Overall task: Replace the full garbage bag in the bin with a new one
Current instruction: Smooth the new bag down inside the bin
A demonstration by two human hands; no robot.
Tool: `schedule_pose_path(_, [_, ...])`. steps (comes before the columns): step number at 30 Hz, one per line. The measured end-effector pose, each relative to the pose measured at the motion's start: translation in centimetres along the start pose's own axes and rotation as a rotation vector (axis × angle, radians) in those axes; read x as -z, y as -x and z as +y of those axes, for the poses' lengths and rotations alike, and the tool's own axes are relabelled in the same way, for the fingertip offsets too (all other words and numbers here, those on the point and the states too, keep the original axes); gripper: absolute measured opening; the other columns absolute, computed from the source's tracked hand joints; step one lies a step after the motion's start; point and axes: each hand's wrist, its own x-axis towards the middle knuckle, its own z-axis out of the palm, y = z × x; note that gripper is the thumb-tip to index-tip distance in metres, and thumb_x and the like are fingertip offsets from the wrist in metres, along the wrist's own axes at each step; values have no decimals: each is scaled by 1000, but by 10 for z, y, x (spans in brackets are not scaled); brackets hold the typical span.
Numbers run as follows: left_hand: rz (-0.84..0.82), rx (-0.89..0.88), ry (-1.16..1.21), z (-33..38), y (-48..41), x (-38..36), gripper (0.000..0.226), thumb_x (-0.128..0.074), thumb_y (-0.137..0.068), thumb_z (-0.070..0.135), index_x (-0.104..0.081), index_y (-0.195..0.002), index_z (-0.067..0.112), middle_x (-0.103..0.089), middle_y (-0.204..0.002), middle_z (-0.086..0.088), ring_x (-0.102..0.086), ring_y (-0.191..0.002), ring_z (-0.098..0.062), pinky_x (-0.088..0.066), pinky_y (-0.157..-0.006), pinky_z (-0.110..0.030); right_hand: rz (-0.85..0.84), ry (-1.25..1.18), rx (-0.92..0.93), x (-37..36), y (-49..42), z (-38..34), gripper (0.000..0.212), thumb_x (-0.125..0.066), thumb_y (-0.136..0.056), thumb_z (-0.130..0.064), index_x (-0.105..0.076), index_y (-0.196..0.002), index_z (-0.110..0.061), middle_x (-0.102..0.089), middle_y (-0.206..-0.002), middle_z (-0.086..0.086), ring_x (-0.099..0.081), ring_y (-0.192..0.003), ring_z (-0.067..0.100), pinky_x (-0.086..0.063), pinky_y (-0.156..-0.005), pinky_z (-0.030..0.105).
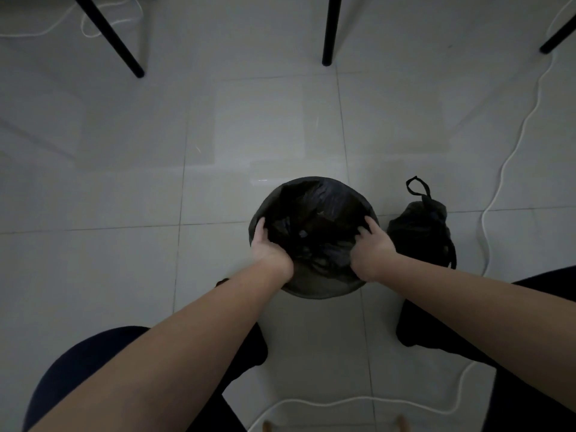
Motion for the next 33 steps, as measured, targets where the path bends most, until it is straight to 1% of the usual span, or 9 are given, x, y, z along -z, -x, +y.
schedule_pose_path(4, [197, 51, 62, -5, -1, 0, 65, -26, -109, 51, -20, -168, 22, -10, -176, -11, 5, -163, -33, 23, -121, -58, -87, -131, 64, 5, 13, -14, 48, -31, -106, -38, -53, -144, -19, -54, -149, 7, -44, -141, 34, -17, -119, 58])
schedule_pose_path(9, [339, -58, 346, 4, -3, 6, 59, -25, -110, 36, -31, -165, 17, -20, -175, -10, -7, -163, -30, 1, -131, -49, 436, -240, 169, 9, 7, -12, 30, -42, -100, -33, -67, -111, -19, -70, -115, 5, -64, -109, 31, -47, -84, 38])
schedule_pose_path(13, [205, -63, 324, 10, -5, 0, 63, -17, -110, 53, -22, -168, 27, -16, -176, -5, -3, -163, -29, 10, -129, -54, 360, -104, 139, -8, -15, -4, 55, -34, -103, -45, -42, -153, -24, -47, -154, 6, -37, -144, 32, -19, -121, 54])
schedule_pose_path(16, [87, 3, 79, 0, -8, -6, 70, -18, -107, 59, -4, -169, 29, -2, -178, -3, 10, -163, -31, 24, -119, -62, 72, 22, -15, -23, -22, 2, 72, -15, -103, -58, -15, -164, -21, -22, -170, 9, -10, -158, 33, 15, -121, 61])
schedule_pose_path(19, [71, 15, -6, -5, -10, -2, 73, -19, -106, 59, 3, -169, 26, 2, -178, -3, 13, -162, -32, 25, -117, -63, -107, 60, -45, -25, -20, -1, 78, -11, -101, -64, -9, -164, -18, -17, -171, 9, -5, -158, 33, 20, -119, 59])
schedule_pose_path(23, [88, -6, 30, 0, -12, 5, 68, -24, -108, 51, -12, -169, 25, -8, -177, -6, 11, -162, -33, 23, -122, -61, 47, -94, 26, -6, -8, -9, 46, -34, -103, -41, -61, -135, -22, -60, -141, 10, -50, -131, 35, -25, -116, 58])
schedule_pose_path(26, [249, -83, 237, 5, -12, 4, 60, -27, -108, 39, -28, -166, 22, -16, -176, -9, -1, -163, -31, 8, -129, -54, 390, -141, 126, 0, -6, -8, 31, -43, -98, -34, -67, -111, -19, -67, -121, 9, -57, -112, 32, -41, -92, 45])
schedule_pose_path(29, [275, -87, 349, 9, -12, -1, 61, -23, -110, 45, -20, -168, 26, -12, -177, -6, -3, -163, -28, 6, -130, -50, 379, -78, 145, -8, -14, -4, 53, -35, -102, -42, -49, -149, -21, -46, -155, 10, -36, -145, 34, -19, -121, 55])
schedule_pose_path(33, [169, 74, 119, 0, -15, -12, 66, -21, -109, 48, -7, -169, 23, -1, -177, -3, 6, -163, -27, 21, -125, -54, 11, 52, -27, -23, -16, 1, 71, -16, -105, -55, -10, -164, -18, -15, -172, 10, -2, -159, 31, 19, -121, 58])
